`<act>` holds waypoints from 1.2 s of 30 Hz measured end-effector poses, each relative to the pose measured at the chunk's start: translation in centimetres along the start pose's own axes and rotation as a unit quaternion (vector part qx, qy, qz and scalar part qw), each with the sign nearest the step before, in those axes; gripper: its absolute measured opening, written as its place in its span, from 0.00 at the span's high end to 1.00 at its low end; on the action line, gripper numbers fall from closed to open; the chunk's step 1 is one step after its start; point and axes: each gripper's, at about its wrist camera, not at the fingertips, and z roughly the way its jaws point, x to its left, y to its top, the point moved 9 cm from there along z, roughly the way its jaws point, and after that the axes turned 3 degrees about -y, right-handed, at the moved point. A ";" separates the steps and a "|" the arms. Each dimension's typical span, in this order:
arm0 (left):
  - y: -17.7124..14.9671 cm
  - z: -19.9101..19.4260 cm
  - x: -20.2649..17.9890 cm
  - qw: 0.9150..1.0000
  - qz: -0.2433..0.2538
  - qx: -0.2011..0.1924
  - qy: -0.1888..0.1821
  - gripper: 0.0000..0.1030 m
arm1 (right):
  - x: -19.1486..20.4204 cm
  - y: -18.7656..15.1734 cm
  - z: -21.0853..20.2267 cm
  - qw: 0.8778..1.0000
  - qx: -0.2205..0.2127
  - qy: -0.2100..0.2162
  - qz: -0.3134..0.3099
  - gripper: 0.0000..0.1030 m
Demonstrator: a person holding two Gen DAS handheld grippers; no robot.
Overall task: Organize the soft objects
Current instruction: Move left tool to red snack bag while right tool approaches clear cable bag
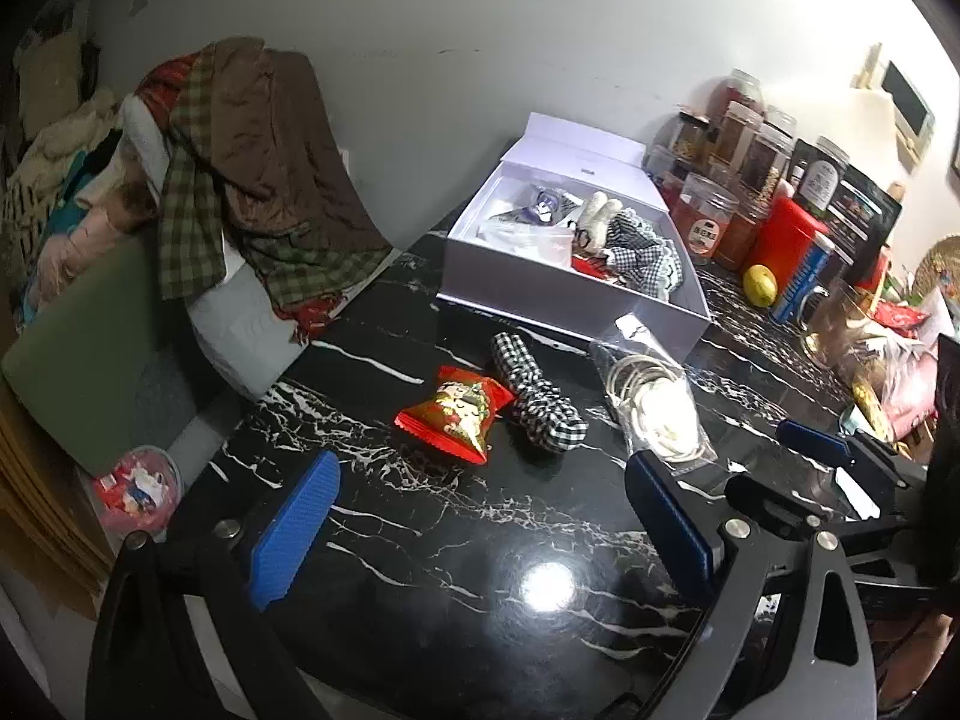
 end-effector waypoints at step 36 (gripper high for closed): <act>0.3 9.2 3.1 0.998 -0.001 0.063 -0.028 0.63 | 5.0 4.0 7.4 0.994 0.036 0.065 -0.075 0.28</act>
